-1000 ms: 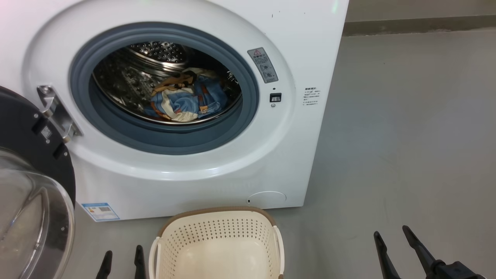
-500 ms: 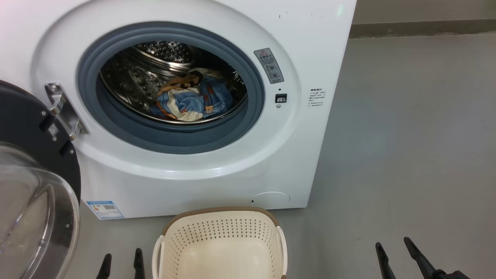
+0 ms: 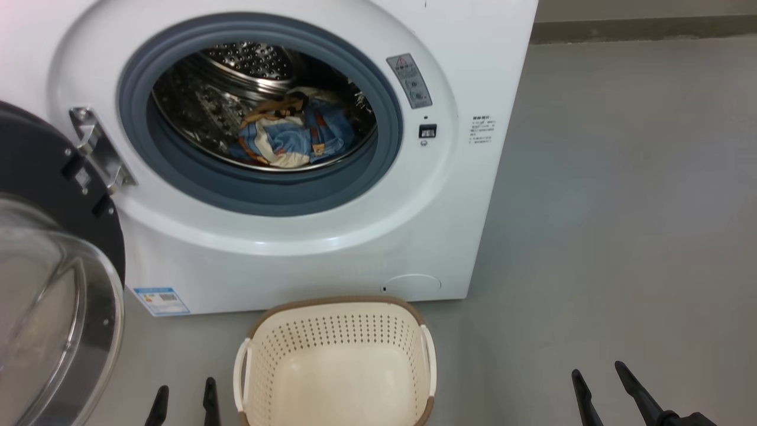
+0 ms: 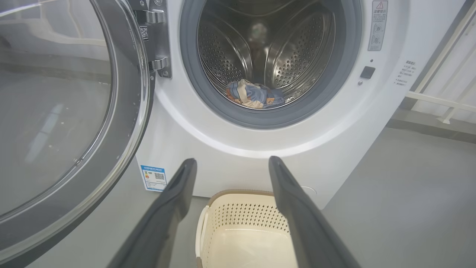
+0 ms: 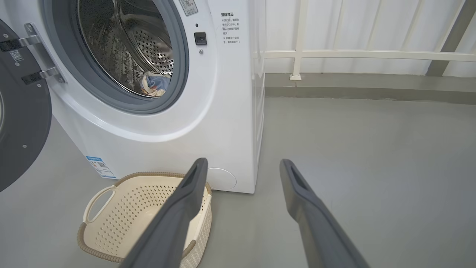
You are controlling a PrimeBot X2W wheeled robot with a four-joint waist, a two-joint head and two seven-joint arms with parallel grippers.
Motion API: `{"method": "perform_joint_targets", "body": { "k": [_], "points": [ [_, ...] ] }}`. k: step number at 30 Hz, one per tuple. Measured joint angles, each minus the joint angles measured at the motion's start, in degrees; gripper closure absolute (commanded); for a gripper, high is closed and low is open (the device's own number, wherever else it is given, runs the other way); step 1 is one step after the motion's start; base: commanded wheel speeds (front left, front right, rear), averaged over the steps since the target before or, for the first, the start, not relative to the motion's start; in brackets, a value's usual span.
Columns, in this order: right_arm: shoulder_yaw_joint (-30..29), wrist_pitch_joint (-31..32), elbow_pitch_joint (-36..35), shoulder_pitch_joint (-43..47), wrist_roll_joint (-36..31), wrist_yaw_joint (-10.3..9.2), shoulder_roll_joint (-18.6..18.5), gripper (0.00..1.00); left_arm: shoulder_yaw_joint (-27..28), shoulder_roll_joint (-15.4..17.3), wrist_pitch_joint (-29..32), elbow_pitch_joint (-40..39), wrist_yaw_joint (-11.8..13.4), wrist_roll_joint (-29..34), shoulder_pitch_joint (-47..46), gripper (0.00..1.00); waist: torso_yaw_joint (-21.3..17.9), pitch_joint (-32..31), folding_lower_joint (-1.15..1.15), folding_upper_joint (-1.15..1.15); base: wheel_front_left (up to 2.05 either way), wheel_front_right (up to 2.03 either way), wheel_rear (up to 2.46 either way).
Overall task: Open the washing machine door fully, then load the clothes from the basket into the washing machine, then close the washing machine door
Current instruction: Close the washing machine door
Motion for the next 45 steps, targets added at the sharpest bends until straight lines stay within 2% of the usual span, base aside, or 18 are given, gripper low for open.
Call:
{"method": "perform_joint_targets", "body": {
  "k": [14, 30, 37, 45],
  "points": [
    [0.03, 0.0, 0.03, -0.74, 0.0, 0.0, 0.01, 0.0, 0.12, 0.01, 0.0, 0.08, 0.46, 0.75, -0.12, 0.0, 0.29, 0.89, 0.0, 0.0, -1.6, 1.6, 0.0],
    [-0.05, 0.0, -0.07, -1.15, 0.0, 0.0, 0.2, 0.0, -0.33, 0.01, 0.0, 0.08, 0.71, 0.73, -0.47, 0.0, 1.63, 1.23, 0.0, 0.0, -0.13, 0.13, 0.0],
    [1.03, 0.0, -0.12, -3.26, 0.0, 0.0, -0.35, 0.0, -0.19, 0.01, 0.0, 0.12, 1.32, 0.71, -1.68, 0.0, 4.41, 1.81, 0.0, 0.0, 0.0, 0.0, 0.0],
    [4.34, 0.0, 0.2, -7.09, -0.35, 0.0, -2.87, 0.0, 0.01, 0.0, 0.0, 0.02, 2.52, -0.76, -1.75, 0.0, 10.4, 2.45, 0.0, 0.0, 0.0, 0.0, 0.0]
  ]
}}
